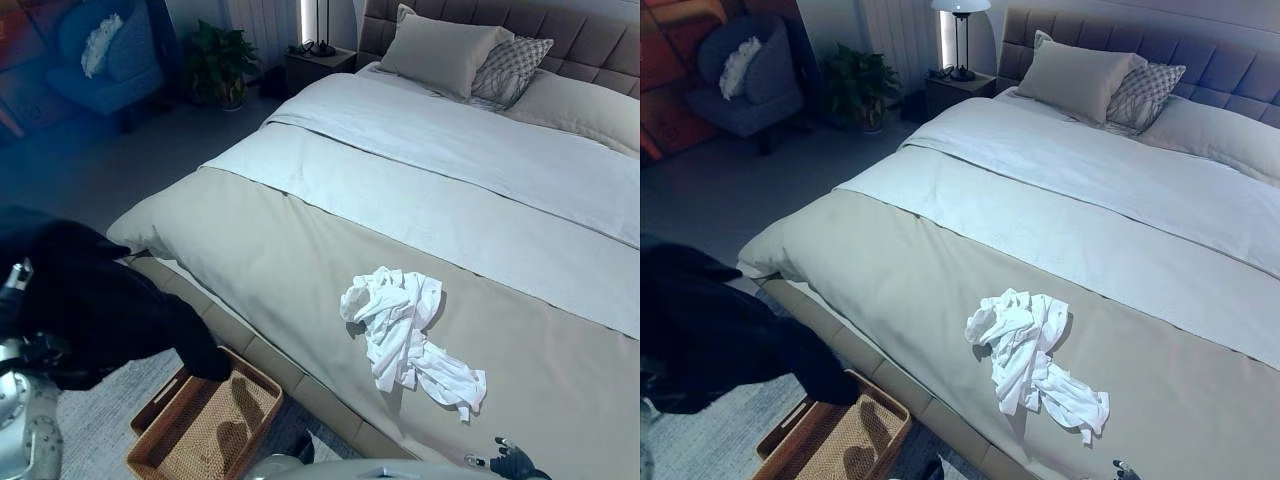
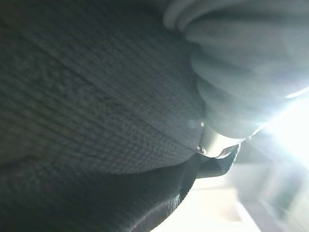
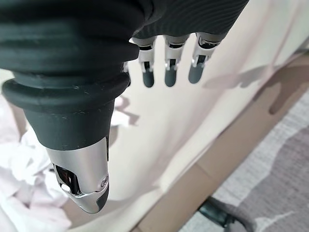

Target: Pick up clothes into the bucket

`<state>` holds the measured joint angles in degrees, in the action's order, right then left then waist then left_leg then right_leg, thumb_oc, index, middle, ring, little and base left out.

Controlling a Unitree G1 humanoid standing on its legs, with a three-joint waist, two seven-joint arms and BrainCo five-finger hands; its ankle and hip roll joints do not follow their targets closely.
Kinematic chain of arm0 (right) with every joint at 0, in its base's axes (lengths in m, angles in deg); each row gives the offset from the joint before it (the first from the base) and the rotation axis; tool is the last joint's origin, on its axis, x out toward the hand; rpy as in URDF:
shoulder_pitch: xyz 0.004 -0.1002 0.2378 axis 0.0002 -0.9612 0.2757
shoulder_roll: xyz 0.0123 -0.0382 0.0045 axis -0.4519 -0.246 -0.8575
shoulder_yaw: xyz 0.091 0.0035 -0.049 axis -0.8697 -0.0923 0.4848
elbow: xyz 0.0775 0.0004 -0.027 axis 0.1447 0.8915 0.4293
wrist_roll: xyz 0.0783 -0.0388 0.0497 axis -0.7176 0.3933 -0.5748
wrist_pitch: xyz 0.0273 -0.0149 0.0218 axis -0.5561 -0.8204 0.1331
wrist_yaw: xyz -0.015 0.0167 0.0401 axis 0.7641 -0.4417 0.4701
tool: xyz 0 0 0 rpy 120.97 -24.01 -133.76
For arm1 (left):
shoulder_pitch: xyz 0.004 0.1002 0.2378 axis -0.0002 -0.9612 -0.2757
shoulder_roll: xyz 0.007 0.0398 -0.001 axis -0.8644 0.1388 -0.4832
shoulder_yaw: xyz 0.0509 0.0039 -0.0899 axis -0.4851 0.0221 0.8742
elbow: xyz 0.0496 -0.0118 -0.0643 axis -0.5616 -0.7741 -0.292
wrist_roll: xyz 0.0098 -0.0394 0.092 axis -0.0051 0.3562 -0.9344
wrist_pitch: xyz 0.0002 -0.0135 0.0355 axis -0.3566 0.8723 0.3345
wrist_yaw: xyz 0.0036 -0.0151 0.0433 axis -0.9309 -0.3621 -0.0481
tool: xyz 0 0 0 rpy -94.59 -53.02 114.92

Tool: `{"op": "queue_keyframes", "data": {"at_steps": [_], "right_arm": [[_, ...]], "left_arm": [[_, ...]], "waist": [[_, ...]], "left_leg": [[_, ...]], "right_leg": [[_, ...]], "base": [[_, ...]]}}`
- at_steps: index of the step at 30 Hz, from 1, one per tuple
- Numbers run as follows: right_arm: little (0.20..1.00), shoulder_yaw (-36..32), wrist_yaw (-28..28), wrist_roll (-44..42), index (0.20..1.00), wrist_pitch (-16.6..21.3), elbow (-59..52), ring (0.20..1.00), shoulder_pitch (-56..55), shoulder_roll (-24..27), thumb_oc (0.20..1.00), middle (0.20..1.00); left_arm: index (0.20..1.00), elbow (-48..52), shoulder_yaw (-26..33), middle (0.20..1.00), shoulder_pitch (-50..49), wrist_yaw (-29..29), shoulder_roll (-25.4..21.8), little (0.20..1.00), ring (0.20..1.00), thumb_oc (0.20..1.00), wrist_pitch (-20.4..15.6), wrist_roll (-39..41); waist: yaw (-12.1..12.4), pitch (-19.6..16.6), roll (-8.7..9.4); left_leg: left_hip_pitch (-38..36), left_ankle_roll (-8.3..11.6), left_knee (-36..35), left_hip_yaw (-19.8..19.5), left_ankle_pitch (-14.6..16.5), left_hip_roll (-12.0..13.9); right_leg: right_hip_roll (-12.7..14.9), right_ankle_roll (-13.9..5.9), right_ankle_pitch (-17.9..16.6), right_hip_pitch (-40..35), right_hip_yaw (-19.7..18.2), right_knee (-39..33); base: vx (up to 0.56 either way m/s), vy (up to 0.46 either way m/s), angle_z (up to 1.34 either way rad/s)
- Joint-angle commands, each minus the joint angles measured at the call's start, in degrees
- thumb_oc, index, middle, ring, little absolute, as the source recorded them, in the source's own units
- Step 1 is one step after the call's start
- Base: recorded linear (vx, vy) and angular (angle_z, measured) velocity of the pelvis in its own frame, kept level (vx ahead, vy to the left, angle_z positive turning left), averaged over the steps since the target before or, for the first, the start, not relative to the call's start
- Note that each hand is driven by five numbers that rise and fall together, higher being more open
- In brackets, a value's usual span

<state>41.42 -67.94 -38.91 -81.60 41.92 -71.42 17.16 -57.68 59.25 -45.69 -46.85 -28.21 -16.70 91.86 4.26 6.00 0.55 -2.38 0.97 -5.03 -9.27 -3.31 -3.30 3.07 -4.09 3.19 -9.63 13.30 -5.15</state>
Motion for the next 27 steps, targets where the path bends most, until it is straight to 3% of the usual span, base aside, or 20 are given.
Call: {"op": "queue_keyframes", "data": {"at_steps": [1, 10, 16, 27], "right_arm": [[1.000, 1.50, 1.35, -0.41, 1.000, 1.13, -3.19, 1.000, 1.96, 1.21, 1.000, 1.000], [1.000, 0.73, 1.58, 0.21, 1.000, 0.76, -4.86, 1.000, 1.07, 1.99, 1.000, 1.000], [1.000, 0.73, 1.75, 0.60, 1.000, 0.67, -7.21, 1.000, 0.50, 2.40, 1.000, 1.000], [1.000, 1.40, 2.71, 0.55, 1.000, 0.64, -9.03, 1.000, 1.41, 3.29, 1.000, 1.000]], "left_arm": [[0.200, 3.24, 2.72, 0.200, -0.01, -0.83, -2.44, 0.200, 0.200, 0.200, -2.19, -2.35], [0.200, -0.84, 0.27, 0.200, -2.22, -1.29, 0.10, 0.200, 0.200, 0.200, 0.20, -6.70], [0.200, -7.45, -2.32, 0.200, -3.50, 0.04, 0.68, 0.200, 0.200, 0.200, 3.39, -17.53], [0.200, -23.37, -8.76, 0.200, 3.65, 0.98, 2.12, 0.200, 0.200, 0.200, 5.39, -18.37]], "waist": [[0.98, 0.29, 1.34], [1.50, 1.50, 1.79], [0.92, 2.17, 1.75], [-1.31, 5.02, 2.43]], "left_leg": [[0.52, -0.98, 2.82, -0.16, 2.48, 0.06], [1.74, -1.02, 3.56, -0.79, 2.33, -0.13], [1.90, -1.05, 3.68, -0.25, 2.41, -0.06], [3.53, -1.33, 5.75, 2.26, 3.06, 0.23]], "right_leg": [[1.87, -1.23, -3.11, 4.45, 0.58, 3.15], [1.97, -1.06, -2.95, 5.36, 1.31, 3.82], [1.90, -1.02, -2.83, 5.55, 1.23, 3.93], [1.61, -0.98, -3.33, 8.24, -1.64, 5.24]], "base": [[-0.01, 0.003, 0.05], [-0.01, 0.001, 0.04], [-0.01, 0.005, 0.03], [-0.03, 0.020, -0.08]]}}
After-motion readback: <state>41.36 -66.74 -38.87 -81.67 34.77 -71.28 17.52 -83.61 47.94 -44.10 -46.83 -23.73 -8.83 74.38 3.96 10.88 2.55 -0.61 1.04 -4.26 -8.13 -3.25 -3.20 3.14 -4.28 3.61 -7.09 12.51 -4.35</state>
